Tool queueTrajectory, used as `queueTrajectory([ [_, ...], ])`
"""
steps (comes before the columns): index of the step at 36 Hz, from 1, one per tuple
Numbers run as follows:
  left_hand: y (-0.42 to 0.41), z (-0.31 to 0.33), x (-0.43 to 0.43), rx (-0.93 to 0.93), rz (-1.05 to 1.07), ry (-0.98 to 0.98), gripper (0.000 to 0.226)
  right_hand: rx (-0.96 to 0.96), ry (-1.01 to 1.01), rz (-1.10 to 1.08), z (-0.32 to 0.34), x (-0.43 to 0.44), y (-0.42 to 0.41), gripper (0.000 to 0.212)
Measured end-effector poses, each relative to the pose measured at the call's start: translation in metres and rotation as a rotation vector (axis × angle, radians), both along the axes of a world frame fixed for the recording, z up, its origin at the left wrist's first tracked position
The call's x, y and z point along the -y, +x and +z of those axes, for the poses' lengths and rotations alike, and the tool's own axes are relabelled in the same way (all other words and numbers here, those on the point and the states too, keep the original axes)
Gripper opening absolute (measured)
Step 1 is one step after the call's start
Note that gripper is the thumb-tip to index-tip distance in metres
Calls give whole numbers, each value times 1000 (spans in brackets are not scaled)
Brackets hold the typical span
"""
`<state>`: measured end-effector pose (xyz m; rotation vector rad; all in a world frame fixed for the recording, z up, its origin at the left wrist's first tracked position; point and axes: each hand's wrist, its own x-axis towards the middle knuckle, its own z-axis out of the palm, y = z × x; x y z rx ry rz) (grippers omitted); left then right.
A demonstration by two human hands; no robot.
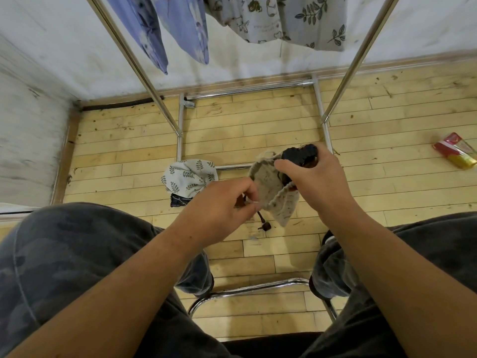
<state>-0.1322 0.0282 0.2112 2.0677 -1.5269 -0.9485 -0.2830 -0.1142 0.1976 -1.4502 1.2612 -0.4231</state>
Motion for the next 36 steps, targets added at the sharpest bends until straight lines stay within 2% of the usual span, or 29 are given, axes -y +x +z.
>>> queueTrajectory([
  [8, -4, 4, 1, -106, 30, 9, 9, -4, 44, 18, 0, 0, 0, 34],
  [12, -4, 6, 0, -215, 32, 29, 27, -10, 64, 31, 1, -2, 1, 32],
  [14, -4, 6, -1, -146, 21, -1, 34, -20, 55, 49, 3, -3, 1, 30],
  [18, -2, 6, -2, 48, 90, -121, 28, -46, 17, 123, 5, -5, 2, 29],
  [23, -2, 6, 1, 99, 231, -228, 25, -68, 5, 219, 5, -8, 3, 29],
  [28, 3, 3, 4, 34, 271, -148, 45, -71, -27, 328, 5, -12, 3, 37],
  [32, 6, 0, 4, 36, 233, -83, 41, -58, -16, 332, 6, -12, 3, 37],
  [36, 7, -5, 2, 102, 168, -45, 46, -34, -10, 342, 8, -13, 3, 35],
])
